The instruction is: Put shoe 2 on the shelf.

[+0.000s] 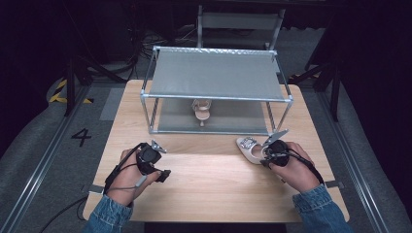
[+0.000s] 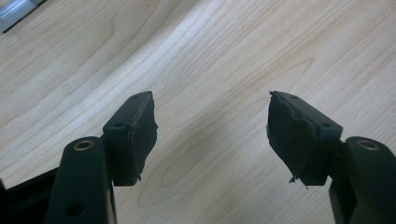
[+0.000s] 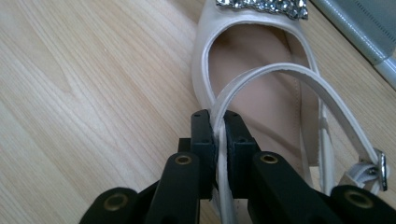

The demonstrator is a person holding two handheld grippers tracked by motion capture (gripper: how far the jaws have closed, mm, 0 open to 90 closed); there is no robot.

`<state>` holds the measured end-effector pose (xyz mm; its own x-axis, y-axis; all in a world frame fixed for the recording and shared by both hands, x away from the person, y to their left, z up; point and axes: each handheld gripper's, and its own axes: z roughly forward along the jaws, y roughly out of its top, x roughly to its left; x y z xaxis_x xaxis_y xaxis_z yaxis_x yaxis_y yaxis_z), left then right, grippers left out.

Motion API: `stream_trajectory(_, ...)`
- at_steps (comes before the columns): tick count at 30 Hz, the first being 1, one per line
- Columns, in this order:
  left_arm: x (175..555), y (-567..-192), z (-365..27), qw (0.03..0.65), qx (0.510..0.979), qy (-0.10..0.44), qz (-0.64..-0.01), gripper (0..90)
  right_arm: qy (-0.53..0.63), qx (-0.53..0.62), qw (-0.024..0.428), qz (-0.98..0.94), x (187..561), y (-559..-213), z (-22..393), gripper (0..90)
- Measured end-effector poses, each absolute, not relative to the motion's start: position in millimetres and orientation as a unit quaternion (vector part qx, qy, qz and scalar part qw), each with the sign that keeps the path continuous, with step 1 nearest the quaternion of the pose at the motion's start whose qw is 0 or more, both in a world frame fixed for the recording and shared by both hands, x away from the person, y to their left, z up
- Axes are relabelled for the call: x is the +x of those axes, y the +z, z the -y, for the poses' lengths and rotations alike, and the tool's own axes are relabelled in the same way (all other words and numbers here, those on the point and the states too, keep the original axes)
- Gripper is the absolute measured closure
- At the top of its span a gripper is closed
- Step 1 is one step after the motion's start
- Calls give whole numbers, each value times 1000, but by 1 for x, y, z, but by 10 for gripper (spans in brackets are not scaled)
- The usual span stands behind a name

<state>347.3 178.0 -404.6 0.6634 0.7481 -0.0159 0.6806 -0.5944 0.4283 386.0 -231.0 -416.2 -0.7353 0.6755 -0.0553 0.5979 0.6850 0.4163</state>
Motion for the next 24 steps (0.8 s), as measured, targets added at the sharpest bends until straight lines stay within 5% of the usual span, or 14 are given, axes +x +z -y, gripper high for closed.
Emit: stream_trajectory(24, 348, -399, -193, 213, 888, 79, -400, 330, 224, 367, 154, -890, 424, -378, 195, 856)
